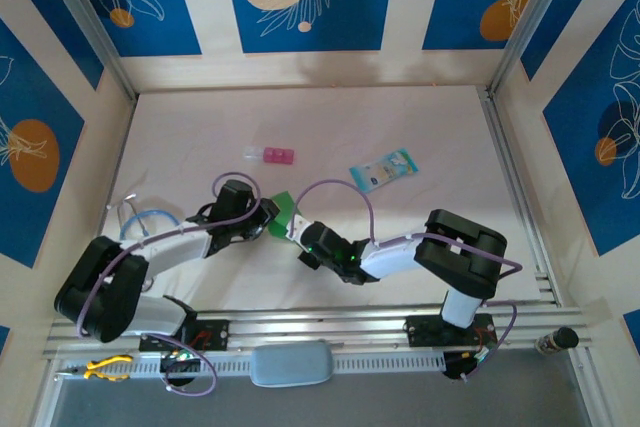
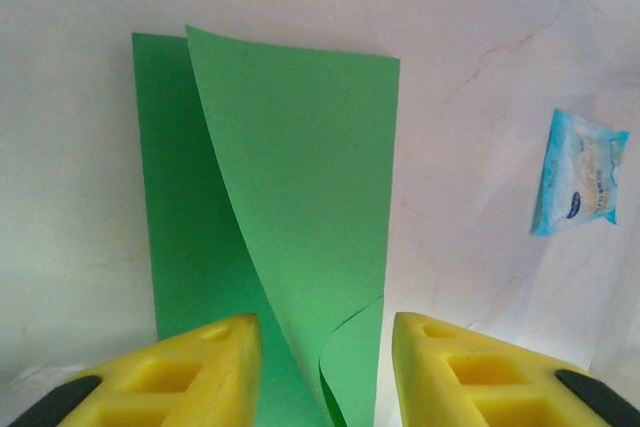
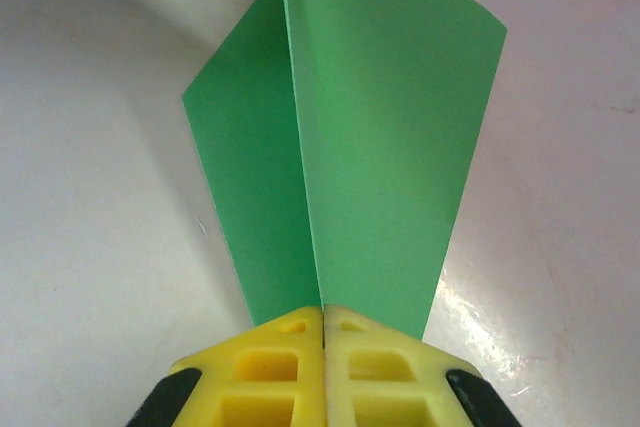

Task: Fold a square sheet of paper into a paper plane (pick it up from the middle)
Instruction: Fourth fold the wing at the center of the table.

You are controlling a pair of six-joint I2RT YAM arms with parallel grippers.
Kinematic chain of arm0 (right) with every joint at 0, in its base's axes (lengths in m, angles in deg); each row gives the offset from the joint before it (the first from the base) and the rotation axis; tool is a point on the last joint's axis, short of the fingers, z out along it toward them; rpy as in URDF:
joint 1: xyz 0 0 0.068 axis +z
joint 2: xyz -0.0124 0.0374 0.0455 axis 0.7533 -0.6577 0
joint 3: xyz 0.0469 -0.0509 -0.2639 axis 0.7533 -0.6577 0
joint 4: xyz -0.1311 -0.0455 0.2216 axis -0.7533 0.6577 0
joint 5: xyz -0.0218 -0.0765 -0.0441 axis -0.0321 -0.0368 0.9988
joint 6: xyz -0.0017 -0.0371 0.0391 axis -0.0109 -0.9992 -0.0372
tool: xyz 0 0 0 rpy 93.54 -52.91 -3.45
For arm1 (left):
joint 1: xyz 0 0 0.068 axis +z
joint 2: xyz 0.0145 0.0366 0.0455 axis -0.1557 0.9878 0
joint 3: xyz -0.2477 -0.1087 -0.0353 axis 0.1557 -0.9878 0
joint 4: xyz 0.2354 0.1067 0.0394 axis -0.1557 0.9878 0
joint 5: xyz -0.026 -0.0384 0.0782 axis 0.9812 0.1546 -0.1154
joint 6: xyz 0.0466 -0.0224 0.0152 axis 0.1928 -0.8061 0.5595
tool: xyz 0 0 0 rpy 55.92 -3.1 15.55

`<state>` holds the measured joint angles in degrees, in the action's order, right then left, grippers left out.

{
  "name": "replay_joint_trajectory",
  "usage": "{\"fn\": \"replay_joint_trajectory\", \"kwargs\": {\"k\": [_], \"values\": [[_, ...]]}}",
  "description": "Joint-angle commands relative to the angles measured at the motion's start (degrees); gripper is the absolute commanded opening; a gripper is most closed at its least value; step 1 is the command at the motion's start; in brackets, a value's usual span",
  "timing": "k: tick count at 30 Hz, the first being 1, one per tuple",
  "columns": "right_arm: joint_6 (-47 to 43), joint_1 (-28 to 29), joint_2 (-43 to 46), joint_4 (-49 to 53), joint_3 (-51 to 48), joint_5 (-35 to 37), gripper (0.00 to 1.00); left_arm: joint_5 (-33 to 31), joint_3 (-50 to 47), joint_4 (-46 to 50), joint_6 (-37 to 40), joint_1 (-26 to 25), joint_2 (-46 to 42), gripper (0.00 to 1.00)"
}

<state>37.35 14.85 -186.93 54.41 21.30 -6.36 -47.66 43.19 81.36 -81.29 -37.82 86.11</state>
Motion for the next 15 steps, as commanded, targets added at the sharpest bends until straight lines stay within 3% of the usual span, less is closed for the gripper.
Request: {"fn": "replay_joint_trajectory", "kwargs": {"k": [1,8,15], "values": [[0.16,-0.28,1.53,-2.6,-0.97,-0.53,0.06,2.66,2.33,0.53,2.19,0.74,1.96,0.34],[1.4,-0.53,2.14,-1.04,-1.4,0.75,0.13,1.23,2.83,1.84,2.71,0.86,0.23,0.1],[2.2,-0.92,1.63,0.2,-1.33,2.15,0.16,1.94,3.11,0.81,1.74,0.9,0.24,0.06]]}}
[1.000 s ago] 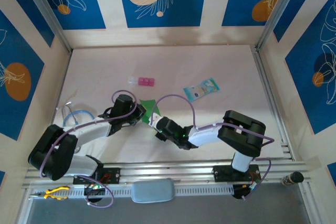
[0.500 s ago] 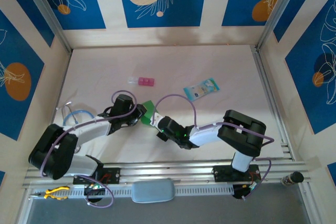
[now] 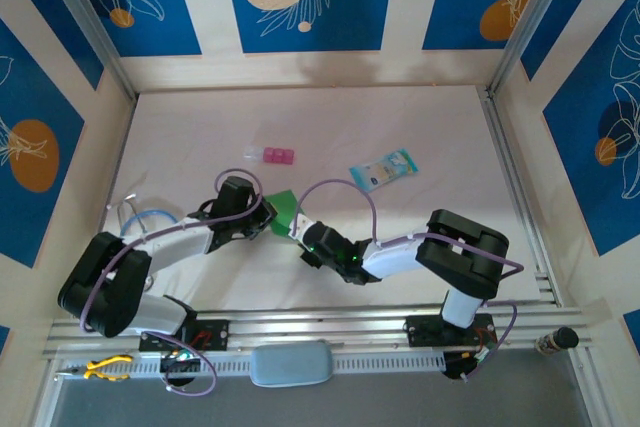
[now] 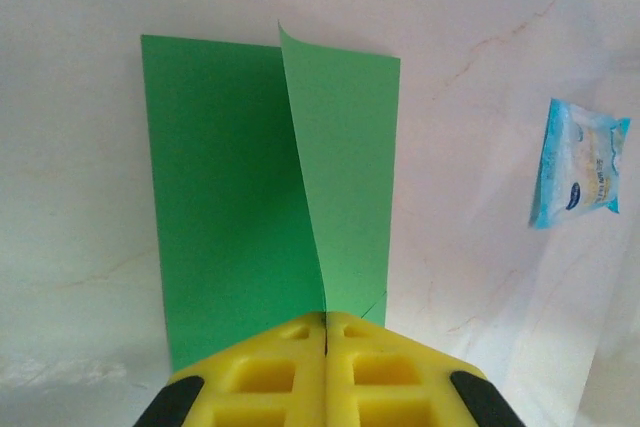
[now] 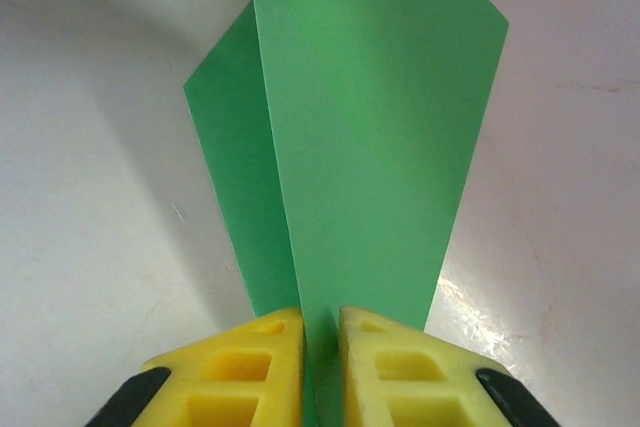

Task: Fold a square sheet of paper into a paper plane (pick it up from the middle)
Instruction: Fourth fold the wing at the center of the table.

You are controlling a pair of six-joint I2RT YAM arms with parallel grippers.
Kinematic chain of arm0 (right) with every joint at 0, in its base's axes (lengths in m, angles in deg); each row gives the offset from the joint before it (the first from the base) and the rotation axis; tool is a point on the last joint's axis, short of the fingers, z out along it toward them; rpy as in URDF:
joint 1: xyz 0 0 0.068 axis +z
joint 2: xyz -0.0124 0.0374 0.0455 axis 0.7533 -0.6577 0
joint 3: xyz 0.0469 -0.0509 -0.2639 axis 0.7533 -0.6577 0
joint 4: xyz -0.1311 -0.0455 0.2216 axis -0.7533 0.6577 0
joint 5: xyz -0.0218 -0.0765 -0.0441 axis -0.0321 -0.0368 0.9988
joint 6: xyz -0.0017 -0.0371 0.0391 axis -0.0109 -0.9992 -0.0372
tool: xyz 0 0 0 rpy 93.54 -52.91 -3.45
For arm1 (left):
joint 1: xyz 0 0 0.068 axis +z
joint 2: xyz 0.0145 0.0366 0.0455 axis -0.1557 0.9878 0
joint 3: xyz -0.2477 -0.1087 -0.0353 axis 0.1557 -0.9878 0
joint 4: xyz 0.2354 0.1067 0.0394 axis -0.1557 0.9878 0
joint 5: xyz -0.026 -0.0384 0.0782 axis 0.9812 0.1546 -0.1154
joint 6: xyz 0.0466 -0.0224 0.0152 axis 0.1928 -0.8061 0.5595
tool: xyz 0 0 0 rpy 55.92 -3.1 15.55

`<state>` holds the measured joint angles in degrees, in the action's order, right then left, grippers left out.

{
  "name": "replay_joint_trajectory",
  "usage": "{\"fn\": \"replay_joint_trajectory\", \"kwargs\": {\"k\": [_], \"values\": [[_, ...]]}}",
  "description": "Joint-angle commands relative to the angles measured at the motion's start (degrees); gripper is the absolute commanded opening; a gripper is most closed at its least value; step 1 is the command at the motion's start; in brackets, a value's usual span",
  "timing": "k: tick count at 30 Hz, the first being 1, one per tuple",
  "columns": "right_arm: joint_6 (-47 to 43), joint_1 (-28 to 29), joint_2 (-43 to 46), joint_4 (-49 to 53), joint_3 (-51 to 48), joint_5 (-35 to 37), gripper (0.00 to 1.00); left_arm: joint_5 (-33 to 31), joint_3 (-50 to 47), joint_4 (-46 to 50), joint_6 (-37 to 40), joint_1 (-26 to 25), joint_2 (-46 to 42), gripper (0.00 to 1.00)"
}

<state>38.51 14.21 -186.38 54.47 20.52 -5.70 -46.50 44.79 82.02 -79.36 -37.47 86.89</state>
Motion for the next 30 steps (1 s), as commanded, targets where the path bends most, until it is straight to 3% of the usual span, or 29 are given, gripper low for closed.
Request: {"fn": "replay_joint_trajectory", "kwargs": {"k": [1,23,30], "values": [[1.05,-0.27,1.08,0.12,-0.38,1.45,0.17,0.88,1.52,0.07,-0.15,0.59,-0.44,0.06],[1.97,-0.96,1.25,0.53,0.06,-0.19,0.07,1.25,1.67,-0.42,-0.42,0.59,0.17,0.07],[7.32,-2.43,1.26,1.53,-0.01,-5.43,0.03,0.53,1.71,0.55,0.25,0.56,-1.46,0.27]]}}
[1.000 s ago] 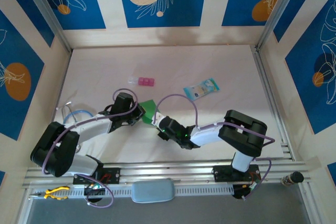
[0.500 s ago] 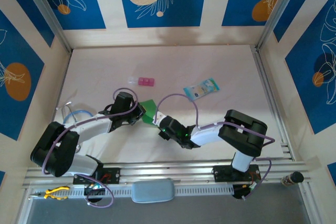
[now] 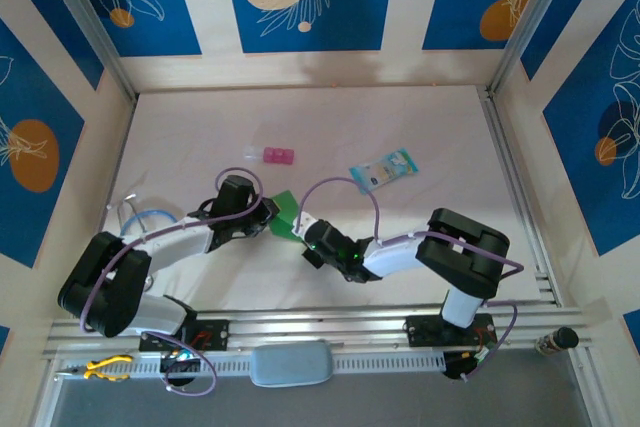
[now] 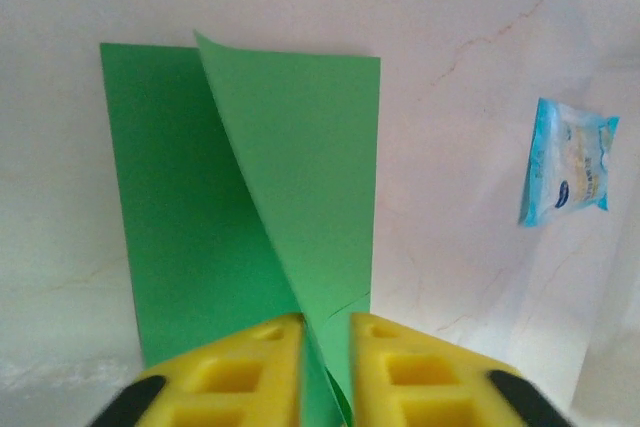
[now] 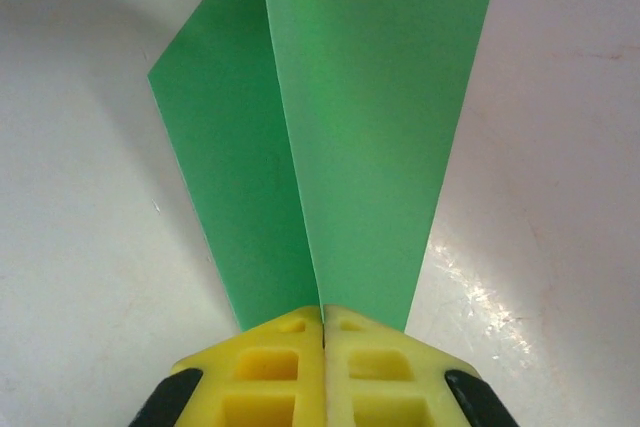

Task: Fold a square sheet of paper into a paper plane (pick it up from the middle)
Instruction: Fourth fold the wing at the center of the table.

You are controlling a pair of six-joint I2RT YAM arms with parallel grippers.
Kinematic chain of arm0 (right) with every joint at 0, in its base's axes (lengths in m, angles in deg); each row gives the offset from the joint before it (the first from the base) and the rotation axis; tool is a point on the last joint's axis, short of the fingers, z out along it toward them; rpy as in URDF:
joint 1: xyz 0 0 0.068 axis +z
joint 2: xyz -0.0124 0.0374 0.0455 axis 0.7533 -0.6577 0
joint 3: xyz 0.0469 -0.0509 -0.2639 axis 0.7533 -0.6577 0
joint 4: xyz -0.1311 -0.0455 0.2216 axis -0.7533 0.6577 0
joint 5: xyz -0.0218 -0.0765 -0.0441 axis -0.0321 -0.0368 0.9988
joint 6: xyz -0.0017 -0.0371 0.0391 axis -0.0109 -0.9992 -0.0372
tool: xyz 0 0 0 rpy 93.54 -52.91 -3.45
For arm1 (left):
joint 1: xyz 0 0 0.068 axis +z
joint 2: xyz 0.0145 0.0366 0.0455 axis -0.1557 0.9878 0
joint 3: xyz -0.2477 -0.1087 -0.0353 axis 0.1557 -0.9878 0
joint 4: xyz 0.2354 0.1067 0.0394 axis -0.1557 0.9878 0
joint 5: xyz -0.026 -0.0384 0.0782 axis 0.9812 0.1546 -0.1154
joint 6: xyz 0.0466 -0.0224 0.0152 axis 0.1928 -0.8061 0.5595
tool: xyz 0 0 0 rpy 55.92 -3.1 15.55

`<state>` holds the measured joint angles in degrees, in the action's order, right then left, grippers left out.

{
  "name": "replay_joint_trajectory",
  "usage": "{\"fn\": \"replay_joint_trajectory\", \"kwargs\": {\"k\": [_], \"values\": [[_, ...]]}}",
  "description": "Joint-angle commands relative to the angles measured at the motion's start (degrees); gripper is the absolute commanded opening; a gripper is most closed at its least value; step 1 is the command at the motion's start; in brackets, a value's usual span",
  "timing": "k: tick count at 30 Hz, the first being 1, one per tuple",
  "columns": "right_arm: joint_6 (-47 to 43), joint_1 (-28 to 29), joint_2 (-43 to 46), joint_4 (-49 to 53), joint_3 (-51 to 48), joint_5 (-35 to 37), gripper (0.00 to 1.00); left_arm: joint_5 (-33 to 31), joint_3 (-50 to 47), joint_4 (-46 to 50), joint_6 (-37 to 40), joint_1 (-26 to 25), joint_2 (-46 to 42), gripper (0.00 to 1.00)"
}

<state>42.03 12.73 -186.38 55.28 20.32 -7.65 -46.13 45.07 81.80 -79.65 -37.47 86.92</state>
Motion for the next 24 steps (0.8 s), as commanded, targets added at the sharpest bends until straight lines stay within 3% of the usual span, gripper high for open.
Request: {"fn": "replay_joint_trajectory", "kwargs": {"k": [1,7,15,24], "values": [[4.69,-1.3,1.25,0.89,0.13,-4.78,0.02,-0.39,1.47,1.61,0.87,0.56,-2.05,0.31],[10.3,-3.64,1.44,1.64,0.22,-12.03,0.02,-4.48,0.7,6.25,1.67,0.56,-7.44,0.41],[16.16,-7.31,1.46,1.73,0.26,-20.8,0.02,-6.59,-0.41,8.03,1.63,0.59,-10.8,0.43],[23.98,-13.39,1.08,1.74,0.94,-36.37,0.01,-5.62,-1.45,6.18,1.31,0.65,-10.37,0.42]]}}
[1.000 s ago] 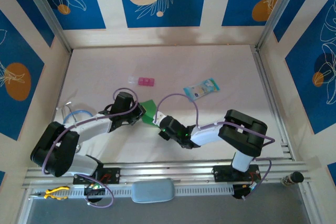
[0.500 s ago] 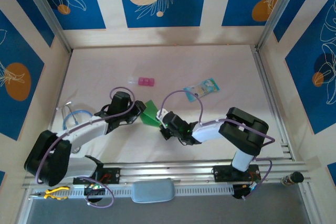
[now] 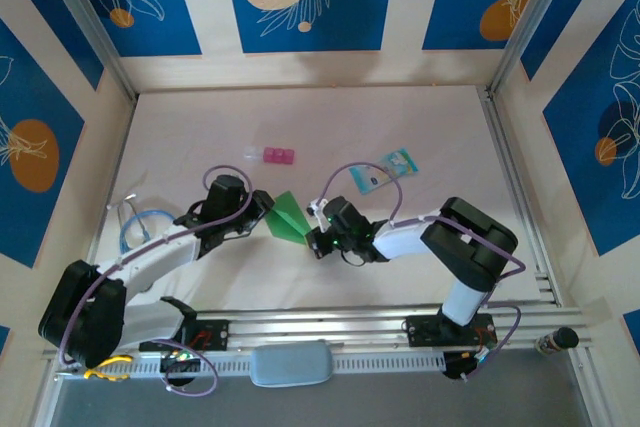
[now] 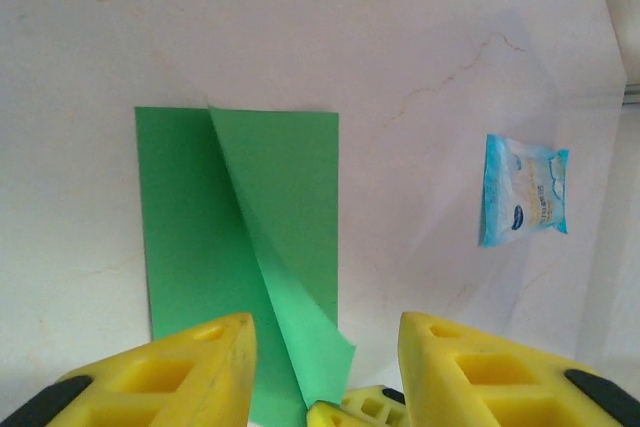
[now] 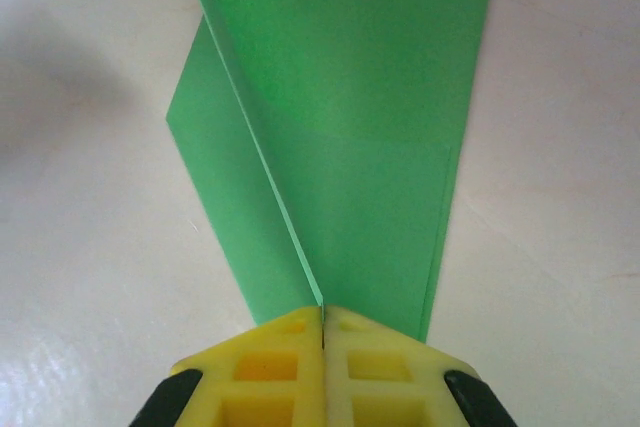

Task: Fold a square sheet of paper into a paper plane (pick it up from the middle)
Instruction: Fourth fold the wing at the center of the table.

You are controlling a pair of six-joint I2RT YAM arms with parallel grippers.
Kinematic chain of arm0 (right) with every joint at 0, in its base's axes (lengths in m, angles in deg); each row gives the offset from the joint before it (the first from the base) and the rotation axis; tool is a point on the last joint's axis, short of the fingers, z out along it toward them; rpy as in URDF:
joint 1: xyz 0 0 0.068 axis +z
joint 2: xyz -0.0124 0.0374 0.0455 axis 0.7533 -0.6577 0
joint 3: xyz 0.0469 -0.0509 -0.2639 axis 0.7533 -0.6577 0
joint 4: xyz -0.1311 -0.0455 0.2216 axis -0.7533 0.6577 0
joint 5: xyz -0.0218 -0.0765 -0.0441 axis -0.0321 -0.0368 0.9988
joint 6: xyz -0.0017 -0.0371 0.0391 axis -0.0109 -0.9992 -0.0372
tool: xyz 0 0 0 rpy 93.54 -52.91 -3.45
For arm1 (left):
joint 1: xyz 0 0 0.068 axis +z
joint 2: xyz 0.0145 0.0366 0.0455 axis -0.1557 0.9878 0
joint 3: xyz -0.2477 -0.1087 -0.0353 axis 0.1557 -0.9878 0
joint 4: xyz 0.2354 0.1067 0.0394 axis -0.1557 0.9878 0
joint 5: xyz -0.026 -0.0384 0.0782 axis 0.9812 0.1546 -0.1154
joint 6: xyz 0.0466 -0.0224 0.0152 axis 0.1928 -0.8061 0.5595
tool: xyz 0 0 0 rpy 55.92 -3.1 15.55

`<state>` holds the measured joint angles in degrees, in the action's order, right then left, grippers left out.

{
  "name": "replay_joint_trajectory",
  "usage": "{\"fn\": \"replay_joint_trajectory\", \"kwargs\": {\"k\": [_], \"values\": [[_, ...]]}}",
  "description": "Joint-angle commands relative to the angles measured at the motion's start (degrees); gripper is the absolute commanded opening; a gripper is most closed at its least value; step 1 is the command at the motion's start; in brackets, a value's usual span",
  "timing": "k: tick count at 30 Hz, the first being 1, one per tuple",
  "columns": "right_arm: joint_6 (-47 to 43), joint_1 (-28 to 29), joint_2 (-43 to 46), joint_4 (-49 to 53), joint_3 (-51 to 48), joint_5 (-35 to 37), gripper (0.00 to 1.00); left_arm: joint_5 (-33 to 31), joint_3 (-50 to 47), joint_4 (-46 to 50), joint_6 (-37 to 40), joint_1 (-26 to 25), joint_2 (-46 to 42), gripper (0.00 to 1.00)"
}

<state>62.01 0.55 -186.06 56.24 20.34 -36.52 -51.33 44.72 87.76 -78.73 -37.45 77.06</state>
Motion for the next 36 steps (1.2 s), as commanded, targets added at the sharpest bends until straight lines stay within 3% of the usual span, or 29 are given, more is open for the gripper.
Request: {"fn": "replay_joint_trajectory", "kwargs": {"k": [1,11,17,27,36], "values": [[4.6,-1.58,0.75,0.82,0.97,-8.11,0.01,-0.35,-1.26,0.02,0.34,0.62,-0.43,0.42],[10.1,-4.91,-0.05,0.06,1.26,-15.14,0.01,0.91,-2.27,-1.94,0.1,0.63,0.63,0.4],[14.0,-5.92,-0.86,-1.22,0.76,-16.66,0.01,2.41,-2.45,-4.29,0.07,0.63,2.18,0.31],[15.6,-5.88,-0.43,-1.81,-1.1,-13.99,0.01,7.39,-1.52,-8.91,0.68,0.61,8.06,0.11],[16.73,-4.79,-0.39,-1.32,-2.02,-11.15,0.01,10.11,-0.6,-12.86,0.1,0.37,13.83,0.05]]}}
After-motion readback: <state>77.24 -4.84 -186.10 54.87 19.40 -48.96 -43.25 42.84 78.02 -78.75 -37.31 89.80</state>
